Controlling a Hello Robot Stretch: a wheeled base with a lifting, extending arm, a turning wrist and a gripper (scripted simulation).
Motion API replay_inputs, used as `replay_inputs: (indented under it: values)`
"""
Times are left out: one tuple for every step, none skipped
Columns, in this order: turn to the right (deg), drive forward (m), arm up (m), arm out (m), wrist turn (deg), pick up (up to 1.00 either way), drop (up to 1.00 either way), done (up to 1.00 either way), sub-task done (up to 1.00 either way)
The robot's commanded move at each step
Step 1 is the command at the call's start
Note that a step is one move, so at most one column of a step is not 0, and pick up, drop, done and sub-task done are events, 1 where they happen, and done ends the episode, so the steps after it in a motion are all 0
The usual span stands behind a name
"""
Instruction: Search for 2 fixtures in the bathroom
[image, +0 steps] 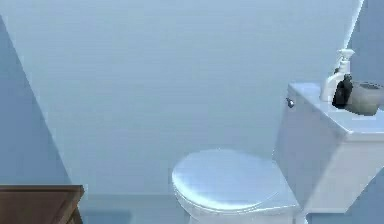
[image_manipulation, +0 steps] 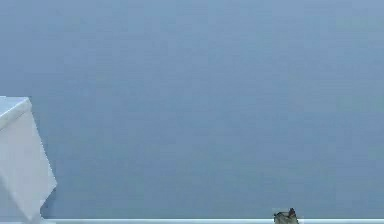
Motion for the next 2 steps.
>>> replay_inputs:
  values:
    - [21.0,0.0,0.0,0.0,0.0,0.0,0.0,0.0,0.0]
    - [0.0,0.0,0.0,0.0,0.0,0.0,0.0,1.0,0.0]
